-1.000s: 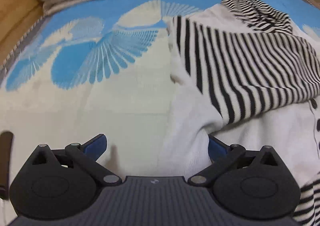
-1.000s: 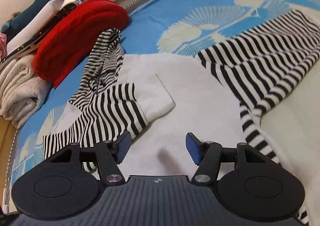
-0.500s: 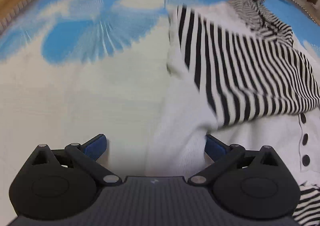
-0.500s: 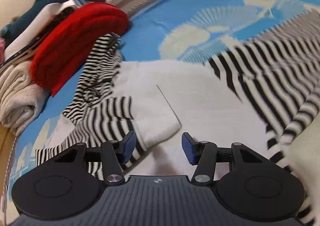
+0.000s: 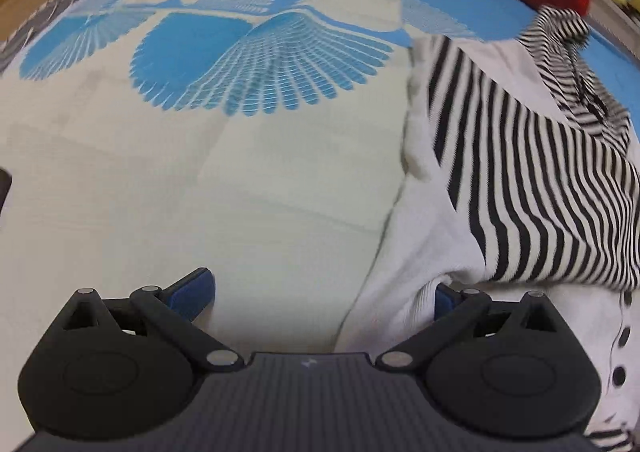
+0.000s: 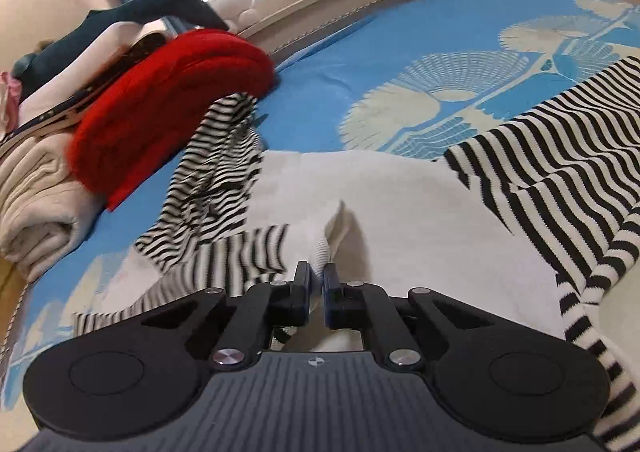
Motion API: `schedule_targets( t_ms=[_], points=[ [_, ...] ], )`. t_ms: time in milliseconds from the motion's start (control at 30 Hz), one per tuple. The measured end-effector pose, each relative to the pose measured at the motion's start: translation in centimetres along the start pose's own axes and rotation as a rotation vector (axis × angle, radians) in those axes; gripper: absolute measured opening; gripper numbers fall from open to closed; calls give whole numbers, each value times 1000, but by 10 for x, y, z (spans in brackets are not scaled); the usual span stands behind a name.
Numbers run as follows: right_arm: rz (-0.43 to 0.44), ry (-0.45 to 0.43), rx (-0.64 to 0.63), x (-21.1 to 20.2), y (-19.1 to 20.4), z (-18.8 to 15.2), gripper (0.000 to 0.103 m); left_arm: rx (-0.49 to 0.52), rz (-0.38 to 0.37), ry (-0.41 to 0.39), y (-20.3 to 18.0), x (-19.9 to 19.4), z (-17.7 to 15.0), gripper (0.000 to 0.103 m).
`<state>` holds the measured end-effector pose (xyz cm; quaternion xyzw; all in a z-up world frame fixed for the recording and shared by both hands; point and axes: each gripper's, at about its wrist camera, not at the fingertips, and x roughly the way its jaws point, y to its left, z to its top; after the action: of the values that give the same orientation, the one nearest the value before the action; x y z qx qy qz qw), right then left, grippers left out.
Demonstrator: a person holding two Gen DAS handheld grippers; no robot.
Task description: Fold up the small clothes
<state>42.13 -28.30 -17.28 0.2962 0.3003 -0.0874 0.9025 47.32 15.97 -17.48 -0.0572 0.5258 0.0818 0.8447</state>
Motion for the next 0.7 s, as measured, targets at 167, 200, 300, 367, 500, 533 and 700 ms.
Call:
schedule_targets(
  t_ms=[167,200,300,367,500,533,700],
  points=[
    [-136,79,-168,24,-3,-19,9,48,22,7,-7,2,-2,103],
    [-148,79,-195,23,0,-17,15,59,28,5,-8,1,-2,103],
    [-188,110,-143,17,3,-7,45,28,-3,-12,-7,-12,-2,103],
    [-196,92,-63,5,-1,-4,48,32,-34,-65,-12,-31,-4,103],
    [-176,49,-2,-19,-5,2,48,101,-51,-181,-28,-65,-11,103],
    [-166,37,4,-31,-7,4,48,117,-47,-204,-30,-72,-15,103],
    [-56,-3,69,-93,-16,7,52,94,-83,-283,-34,-99,-34,103]
  ],
)
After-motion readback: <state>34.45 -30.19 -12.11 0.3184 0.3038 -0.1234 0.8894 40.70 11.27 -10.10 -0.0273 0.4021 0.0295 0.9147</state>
